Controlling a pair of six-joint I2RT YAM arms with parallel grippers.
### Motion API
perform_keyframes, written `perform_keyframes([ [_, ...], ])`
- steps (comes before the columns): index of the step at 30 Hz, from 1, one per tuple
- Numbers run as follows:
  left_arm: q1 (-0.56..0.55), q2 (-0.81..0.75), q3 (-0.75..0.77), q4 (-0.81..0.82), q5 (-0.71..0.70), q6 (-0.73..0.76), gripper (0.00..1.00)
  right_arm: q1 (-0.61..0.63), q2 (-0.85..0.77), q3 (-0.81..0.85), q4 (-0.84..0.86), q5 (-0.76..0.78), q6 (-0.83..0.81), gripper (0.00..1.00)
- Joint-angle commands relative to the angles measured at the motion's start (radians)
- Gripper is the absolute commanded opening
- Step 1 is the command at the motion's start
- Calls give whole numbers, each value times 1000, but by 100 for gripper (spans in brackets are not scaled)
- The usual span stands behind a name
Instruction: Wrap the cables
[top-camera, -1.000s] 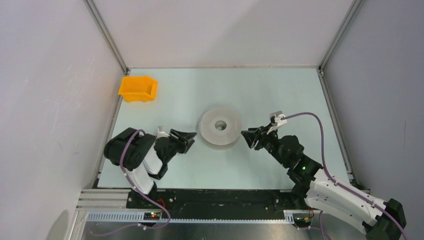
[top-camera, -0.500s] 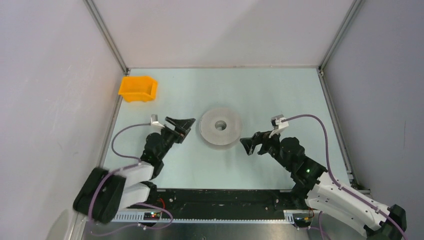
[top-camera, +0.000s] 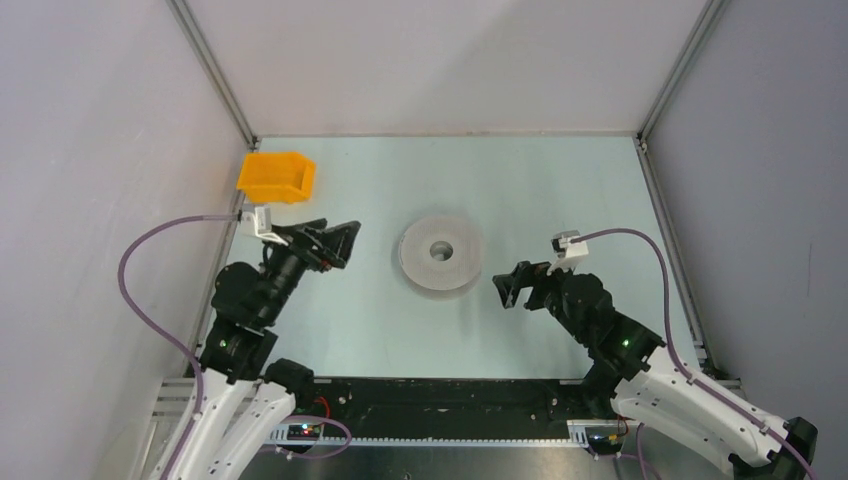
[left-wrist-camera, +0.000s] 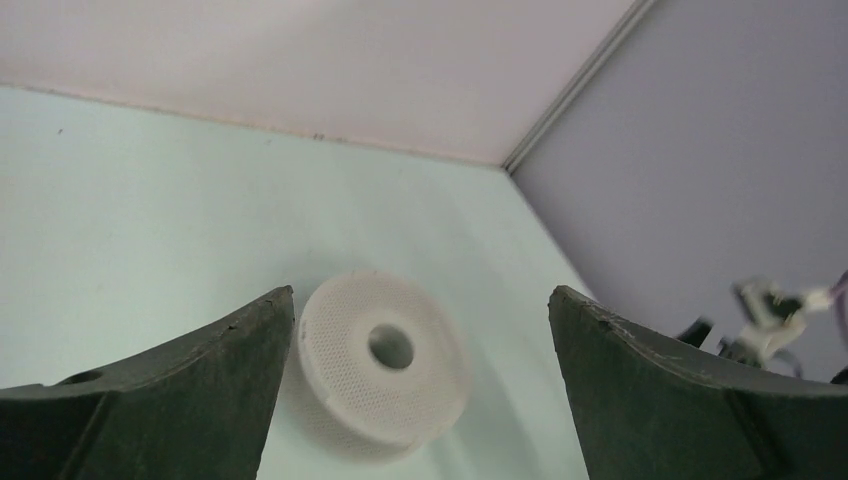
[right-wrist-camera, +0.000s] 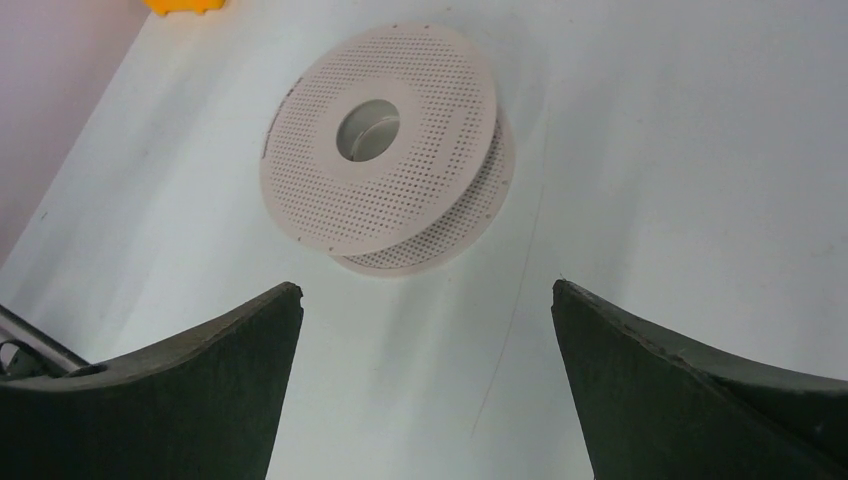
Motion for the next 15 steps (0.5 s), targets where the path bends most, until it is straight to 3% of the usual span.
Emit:
perform_keyframes([
  [1, -5, -62, 19, -255, 91, 208, 100, -4, 10, 75, -80, 71, 67, 99],
  [9, -5, -212, -52, -272, 29, 345, 100, -4, 21, 78, -78, 83, 51, 99],
  [15, 4, -262, -63, -279, 5, 342, 100, -4, 44, 77, -70, 93, 35, 100],
])
